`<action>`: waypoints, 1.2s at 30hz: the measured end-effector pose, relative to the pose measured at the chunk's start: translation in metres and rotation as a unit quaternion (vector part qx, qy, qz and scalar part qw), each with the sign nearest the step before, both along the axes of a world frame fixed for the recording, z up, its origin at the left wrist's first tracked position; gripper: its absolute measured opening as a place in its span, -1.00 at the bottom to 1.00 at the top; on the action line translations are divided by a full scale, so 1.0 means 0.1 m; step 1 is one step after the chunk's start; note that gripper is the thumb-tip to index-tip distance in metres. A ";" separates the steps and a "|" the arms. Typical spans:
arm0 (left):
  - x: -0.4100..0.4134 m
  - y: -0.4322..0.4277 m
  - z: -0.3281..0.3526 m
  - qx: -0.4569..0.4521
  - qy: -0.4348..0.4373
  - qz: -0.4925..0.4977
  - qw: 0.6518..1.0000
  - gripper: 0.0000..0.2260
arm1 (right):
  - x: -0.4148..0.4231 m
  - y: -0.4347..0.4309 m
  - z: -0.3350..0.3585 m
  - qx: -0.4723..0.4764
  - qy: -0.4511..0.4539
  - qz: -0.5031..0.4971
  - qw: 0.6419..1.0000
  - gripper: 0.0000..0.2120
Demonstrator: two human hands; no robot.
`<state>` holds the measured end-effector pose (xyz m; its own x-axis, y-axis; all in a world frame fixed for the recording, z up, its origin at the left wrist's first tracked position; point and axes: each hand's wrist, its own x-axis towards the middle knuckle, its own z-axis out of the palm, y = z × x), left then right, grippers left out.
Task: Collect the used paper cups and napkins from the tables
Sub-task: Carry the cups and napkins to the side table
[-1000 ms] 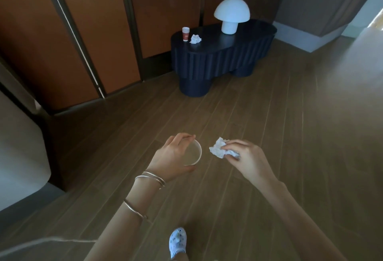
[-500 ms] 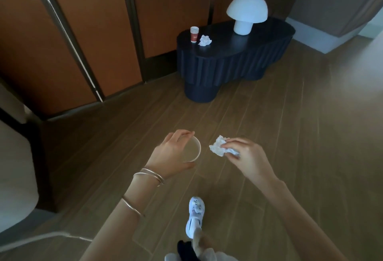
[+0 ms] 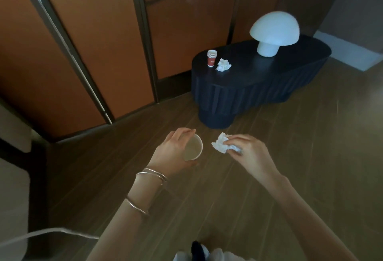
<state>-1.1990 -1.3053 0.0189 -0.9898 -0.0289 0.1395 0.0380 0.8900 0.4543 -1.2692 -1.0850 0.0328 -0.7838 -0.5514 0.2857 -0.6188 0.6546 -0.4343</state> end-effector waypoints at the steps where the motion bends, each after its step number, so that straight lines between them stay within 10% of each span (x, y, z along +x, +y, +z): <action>1: -0.12 -0.05 -0.03 0.001 -0.008 0.001 1.000 -0.26 | -0.14 -0.04 -0.01 -0.003 -0.003 -0.003 1.000 -0.77; 36: -5.55 -1.88 -0.51 0.033 -0.055 -0.108 0.992 -0.22 | -5.09 -1.84 -0.40 0.000 -0.057 -0.094 0.994 -0.80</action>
